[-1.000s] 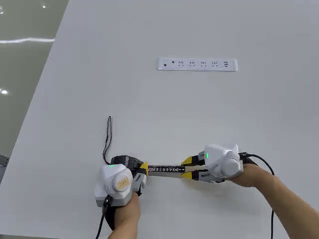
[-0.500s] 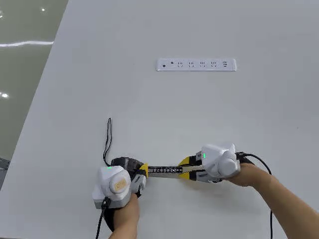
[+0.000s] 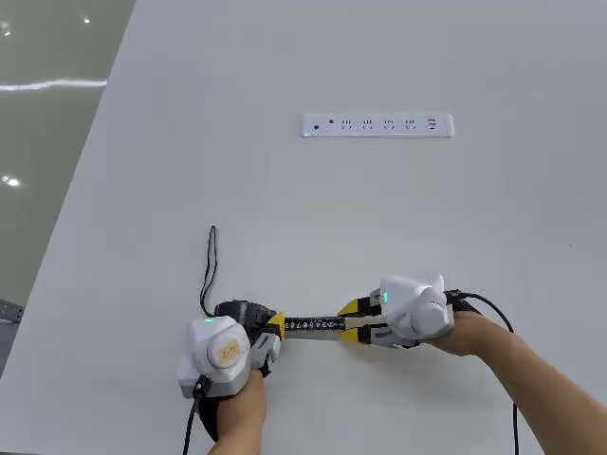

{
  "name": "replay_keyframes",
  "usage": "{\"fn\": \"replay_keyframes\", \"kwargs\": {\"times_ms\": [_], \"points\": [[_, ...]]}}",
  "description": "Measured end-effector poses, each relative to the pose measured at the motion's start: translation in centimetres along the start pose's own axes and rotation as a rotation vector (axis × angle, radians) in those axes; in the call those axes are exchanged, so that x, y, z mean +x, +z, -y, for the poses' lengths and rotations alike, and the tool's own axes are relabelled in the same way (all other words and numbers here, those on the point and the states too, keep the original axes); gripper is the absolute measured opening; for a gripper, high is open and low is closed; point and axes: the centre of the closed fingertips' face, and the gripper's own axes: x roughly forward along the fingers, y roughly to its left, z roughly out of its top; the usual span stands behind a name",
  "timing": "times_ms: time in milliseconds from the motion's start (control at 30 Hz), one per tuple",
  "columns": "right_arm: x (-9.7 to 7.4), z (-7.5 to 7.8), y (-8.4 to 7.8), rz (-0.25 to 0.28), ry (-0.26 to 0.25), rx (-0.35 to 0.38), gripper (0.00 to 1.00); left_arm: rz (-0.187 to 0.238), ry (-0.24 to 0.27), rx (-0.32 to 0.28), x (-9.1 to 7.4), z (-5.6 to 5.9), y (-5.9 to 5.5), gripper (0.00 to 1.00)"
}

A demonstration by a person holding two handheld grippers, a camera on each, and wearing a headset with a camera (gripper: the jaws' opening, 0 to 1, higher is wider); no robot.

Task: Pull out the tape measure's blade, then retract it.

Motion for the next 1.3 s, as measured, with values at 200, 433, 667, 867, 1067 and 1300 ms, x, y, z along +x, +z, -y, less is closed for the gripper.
{"fn": "replay_keyframes", "kwargs": {"times_ms": [200, 433, 667, 867, 1067, 1300], "points": [[0.3, 0.0, 0.1, -0.006, 0.001, 0.006, 0.13, 0.003, -0.005, -0.009, 0.0, 0.0, 0.1, 0.65], [0.5, -0.1, 0.1, -0.009, 0.011, 0.026, 0.12, 0.002, -0.009, -0.005, 0.0, -0.1, 0.1, 0.65], [0.9, 0.0, 0.2, -0.016, 0.006, 0.012, 0.12, 0.001, -0.011, -0.009, -0.1, -0.1, 0.1, 0.65], [1.1, 0.1, 0.7, -0.010, 0.004, 0.010, 0.12, 0.002, -0.016, -0.018, -0.1, -0.2, 0.2, 0.65], [1.6, 0.0, 1.0, -0.010, 0.008, 0.003, 0.13, 0.003, -0.019, -0.015, -0.1, -0.2, 0.1, 0.65], [1.8, 0.1, 1.3, -0.005, 0.008, 0.001, 0.13, 0.003, -0.025, -0.026, 0.0, -0.3, 0.2, 0.65]]}}
